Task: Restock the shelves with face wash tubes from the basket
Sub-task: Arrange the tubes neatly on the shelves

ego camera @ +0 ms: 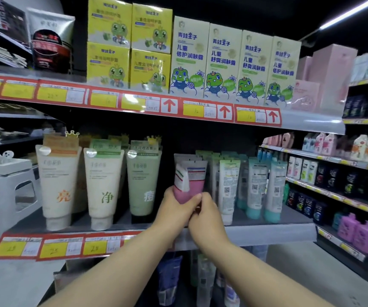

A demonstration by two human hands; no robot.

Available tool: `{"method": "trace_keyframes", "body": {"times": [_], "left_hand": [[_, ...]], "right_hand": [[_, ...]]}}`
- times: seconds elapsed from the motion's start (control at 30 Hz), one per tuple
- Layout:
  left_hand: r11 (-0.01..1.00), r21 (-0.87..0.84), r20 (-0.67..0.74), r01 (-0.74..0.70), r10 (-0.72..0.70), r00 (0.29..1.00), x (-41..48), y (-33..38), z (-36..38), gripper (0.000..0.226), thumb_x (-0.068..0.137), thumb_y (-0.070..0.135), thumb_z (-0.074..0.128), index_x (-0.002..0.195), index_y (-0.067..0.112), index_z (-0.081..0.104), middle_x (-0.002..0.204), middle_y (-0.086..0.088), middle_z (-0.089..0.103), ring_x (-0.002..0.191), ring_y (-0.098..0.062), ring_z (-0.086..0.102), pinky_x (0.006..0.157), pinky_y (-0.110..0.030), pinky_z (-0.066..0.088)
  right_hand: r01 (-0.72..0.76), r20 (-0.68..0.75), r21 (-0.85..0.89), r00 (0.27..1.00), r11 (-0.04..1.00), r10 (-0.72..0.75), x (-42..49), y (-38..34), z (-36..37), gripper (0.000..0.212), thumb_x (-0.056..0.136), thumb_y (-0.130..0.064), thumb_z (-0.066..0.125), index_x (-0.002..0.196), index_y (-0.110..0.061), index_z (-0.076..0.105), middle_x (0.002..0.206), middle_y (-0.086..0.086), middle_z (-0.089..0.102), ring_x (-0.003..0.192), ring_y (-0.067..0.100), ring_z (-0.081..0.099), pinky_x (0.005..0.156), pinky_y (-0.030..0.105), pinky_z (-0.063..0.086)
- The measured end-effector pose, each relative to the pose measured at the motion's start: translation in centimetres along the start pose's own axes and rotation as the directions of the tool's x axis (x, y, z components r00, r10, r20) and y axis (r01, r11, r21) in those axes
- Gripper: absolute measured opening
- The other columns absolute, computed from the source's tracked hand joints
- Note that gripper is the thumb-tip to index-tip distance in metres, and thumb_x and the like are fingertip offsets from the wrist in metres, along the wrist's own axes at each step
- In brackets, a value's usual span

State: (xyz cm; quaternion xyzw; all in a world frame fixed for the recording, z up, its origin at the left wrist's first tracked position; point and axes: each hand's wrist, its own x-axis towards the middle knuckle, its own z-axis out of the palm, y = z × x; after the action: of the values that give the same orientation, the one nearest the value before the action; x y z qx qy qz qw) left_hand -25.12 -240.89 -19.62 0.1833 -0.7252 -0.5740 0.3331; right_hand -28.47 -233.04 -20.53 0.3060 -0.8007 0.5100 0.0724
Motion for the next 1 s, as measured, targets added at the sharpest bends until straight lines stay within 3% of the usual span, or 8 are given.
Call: {"method": "trace_keyframes", "body": {"times": [0.13,0.23,0.33,0.53,0.6,0.73,0.9,1.0], "left_hand": [[0.998,0.036,-0.057,0.051,-0.049,0.997,0.7,0.1,0.3,0.070,0.077,0.034,0.073,0.133,0.009,0.040,0.123,-0.008,0.058,0.109,-0.021,0.059,0.092,-0.031,0.048],[0.997,0.065,-0.032,0.042,-0.040,0.999,1.0,0.3,0.2,0.034,0.086,0.027,0.062,0.116,0.012,0.057,0.109,-0.006,0.063,0.096,-0.020,0.061,0.072,-0.024,0.047],[1.000,0.010,-0.020,0.011,-0.011,1.000,1.0,0.3,0.0,0.007,0.085,0.021,0.057,0.084,0.017,0.063,0.091,-0.007,0.068,0.080,-0.018,0.061,0.064,-0.024,0.045],[0.992,-0.095,0.106,0.079,-0.068,0.992,1.4,0.3,-0.6,0.015,0.079,0.023,0.059,0.091,0.017,0.065,0.093,-0.007,0.070,0.080,-0.017,0.063,0.071,-0.027,0.049],[0.991,-0.101,0.124,0.089,-0.076,0.989,1.8,0.1,-0.4,0.041,0.073,0.030,0.063,0.109,0.012,0.059,0.098,-0.006,0.069,0.084,-0.017,0.063,0.071,-0.026,0.048],[0.990,-0.105,0.052,0.095,-0.090,0.995,1.6,0.1,-0.2,0.052,0.080,0.018,0.068,0.122,0.014,0.038,0.105,-0.004,0.060,0.091,-0.017,0.059,0.075,-0.020,0.041],[0.991,-0.116,0.143,0.063,-0.047,0.989,2.0,-0.3,-0.5,0.077,0.050,0.045,0.069,0.120,0.015,0.054,0.111,-0.006,0.068,0.099,-0.017,0.066,0.089,-0.033,0.053],[0.989,-0.138,0.178,0.050,-0.025,0.984,2.1,-0.7,-0.7,0.078,0.050,0.043,0.066,0.124,0.020,0.054,0.112,-0.004,0.068,0.102,-0.018,0.065,0.092,-0.037,0.053]], "right_hand": [[-0.105,0.024,0.146,0.994,0.984,0.103,1.4,-0.4,0.1,0.022,0.088,-0.003,0.044,0.109,-0.011,0.048,0.107,0.008,0.062,0.094,0.021,0.059,0.077,0.029,0.050],[-0.182,0.064,0.191,0.983,0.965,0.173,2.5,-0.6,0.5,0.046,0.090,-0.010,0.054,0.132,-0.014,0.035,0.113,0.006,0.060,0.097,0.019,0.058,0.077,0.023,0.044],[-0.252,0.051,0.197,0.968,0.948,0.246,3.6,-0.6,0.9,0.049,0.089,-0.013,0.056,0.133,-0.013,0.035,0.110,0.007,0.059,0.094,0.021,0.057,0.079,0.024,0.043],[-0.303,0.097,0.137,0.952,0.943,0.292,4.2,-0.6,2.2,0.073,0.077,-0.036,0.060,0.140,-0.020,0.028,0.131,0.010,0.052,0.115,0.028,0.055,0.102,0.043,0.045],[-0.300,0.073,0.092,0.953,0.950,0.294,4.0,-0.5,2.2,0.067,0.083,-0.037,0.054,0.142,-0.022,0.027,0.138,0.007,0.043,0.122,0.026,0.048,0.105,0.038,0.040],[-0.278,0.015,0.088,0.961,0.957,0.278,4.0,-0.1,2.1,0.033,0.098,-0.029,0.040,0.131,-0.025,0.043,0.134,0.007,0.043,0.118,0.022,0.047,0.098,0.028,0.037],[-0.226,0.061,0.024,0.973,0.974,0.225,3.4,-0.4,1.6,0.049,0.091,-0.028,0.049,0.136,-0.017,0.035,0.134,0.008,0.045,0.121,0.024,0.048,0.106,0.039,0.040],[-0.230,0.097,0.063,0.970,0.971,0.223,2.9,-0.7,1.8,0.051,0.089,-0.031,0.051,0.134,-0.019,0.031,0.129,0.007,0.052,0.114,0.023,0.054,0.100,0.041,0.045]]}}
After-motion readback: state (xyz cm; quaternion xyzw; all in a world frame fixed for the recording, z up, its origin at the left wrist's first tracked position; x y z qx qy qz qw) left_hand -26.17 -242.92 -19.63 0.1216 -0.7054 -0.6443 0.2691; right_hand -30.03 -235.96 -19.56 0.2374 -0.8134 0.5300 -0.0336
